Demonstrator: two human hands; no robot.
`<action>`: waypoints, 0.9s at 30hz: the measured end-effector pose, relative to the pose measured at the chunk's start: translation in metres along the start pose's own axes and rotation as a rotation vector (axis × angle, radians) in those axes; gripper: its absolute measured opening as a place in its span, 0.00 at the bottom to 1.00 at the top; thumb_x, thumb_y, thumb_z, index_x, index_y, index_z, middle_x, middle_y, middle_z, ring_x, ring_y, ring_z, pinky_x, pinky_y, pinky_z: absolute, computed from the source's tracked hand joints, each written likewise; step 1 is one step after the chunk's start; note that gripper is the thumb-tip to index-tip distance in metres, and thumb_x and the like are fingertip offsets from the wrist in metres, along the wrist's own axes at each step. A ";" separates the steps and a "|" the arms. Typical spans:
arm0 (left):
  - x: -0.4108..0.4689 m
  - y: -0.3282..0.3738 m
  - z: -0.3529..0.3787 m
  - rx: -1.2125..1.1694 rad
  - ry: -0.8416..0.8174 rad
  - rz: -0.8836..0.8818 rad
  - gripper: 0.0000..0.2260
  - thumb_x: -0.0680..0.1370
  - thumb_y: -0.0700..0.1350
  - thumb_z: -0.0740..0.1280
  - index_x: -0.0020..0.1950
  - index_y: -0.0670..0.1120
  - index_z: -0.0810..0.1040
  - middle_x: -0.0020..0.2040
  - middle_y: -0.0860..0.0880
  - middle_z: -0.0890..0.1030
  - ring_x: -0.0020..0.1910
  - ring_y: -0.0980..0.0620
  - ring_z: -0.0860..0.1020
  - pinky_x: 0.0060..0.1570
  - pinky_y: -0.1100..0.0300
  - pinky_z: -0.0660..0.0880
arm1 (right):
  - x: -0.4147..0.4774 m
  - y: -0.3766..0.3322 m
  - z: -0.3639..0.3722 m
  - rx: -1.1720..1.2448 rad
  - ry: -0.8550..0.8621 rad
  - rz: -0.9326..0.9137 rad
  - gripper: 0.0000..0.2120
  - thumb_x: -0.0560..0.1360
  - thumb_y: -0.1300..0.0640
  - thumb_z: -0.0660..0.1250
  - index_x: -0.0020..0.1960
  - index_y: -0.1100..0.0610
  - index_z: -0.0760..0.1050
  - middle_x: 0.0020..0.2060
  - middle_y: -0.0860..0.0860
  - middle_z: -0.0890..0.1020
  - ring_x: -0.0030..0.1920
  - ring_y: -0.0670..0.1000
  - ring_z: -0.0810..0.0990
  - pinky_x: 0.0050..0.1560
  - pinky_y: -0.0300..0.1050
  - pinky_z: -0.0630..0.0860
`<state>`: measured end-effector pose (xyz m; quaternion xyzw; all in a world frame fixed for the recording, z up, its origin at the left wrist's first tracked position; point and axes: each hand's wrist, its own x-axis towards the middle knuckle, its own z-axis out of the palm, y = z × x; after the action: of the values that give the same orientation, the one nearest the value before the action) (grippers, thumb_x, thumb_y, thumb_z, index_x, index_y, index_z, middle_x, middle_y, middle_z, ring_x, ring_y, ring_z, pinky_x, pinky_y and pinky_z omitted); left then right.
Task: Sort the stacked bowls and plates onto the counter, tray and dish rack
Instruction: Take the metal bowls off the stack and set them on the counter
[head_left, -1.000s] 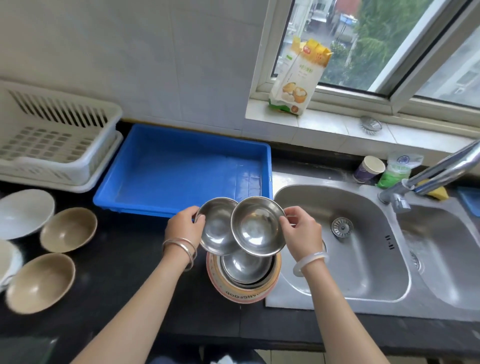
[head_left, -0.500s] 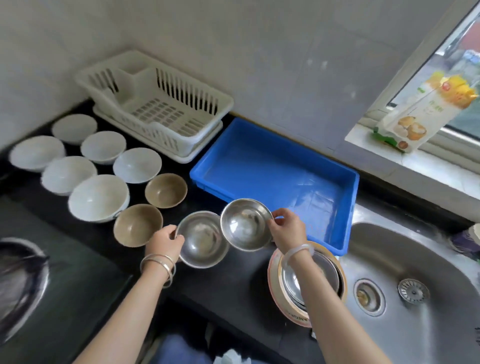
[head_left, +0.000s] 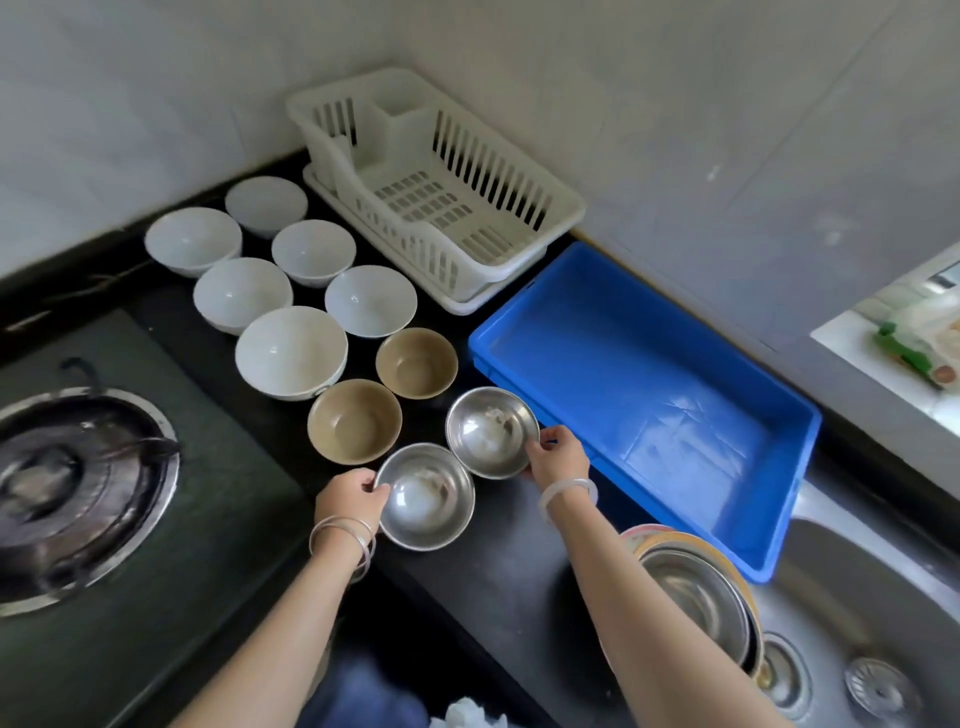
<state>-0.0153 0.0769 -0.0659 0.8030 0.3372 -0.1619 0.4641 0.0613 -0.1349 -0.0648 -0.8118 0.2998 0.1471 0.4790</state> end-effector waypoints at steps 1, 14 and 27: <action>0.001 0.000 0.000 -0.005 0.002 -0.005 0.08 0.73 0.41 0.65 0.41 0.35 0.79 0.41 0.35 0.82 0.44 0.37 0.81 0.45 0.44 0.80 | 0.002 0.000 0.003 0.012 0.002 0.013 0.03 0.74 0.59 0.63 0.43 0.53 0.71 0.37 0.51 0.78 0.38 0.54 0.82 0.50 0.56 0.81; 0.004 -0.003 -0.002 -0.148 0.105 -0.043 0.05 0.74 0.41 0.65 0.45 0.43 0.80 0.45 0.42 0.83 0.46 0.39 0.80 0.49 0.45 0.79 | 0.014 0.000 0.029 0.207 0.001 0.102 0.03 0.76 0.61 0.64 0.48 0.55 0.71 0.40 0.50 0.76 0.38 0.46 0.77 0.43 0.43 0.80; -0.014 0.000 -0.002 -0.023 0.209 0.089 0.10 0.76 0.41 0.63 0.55 0.43 0.80 0.52 0.44 0.83 0.53 0.43 0.79 0.50 0.56 0.72 | -0.002 0.006 0.018 0.245 -0.135 0.057 0.16 0.78 0.57 0.62 0.64 0.56 0.71 0.49 0.53 0.81 0.47 0.51 0.82 0.54 0.50 0.80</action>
<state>-0.0257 0.0730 -0.0573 0.8242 0.3495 -0.0526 0.4425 0.0567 -0.1210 -0.0765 -0.7267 0.3055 0.1771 0.5893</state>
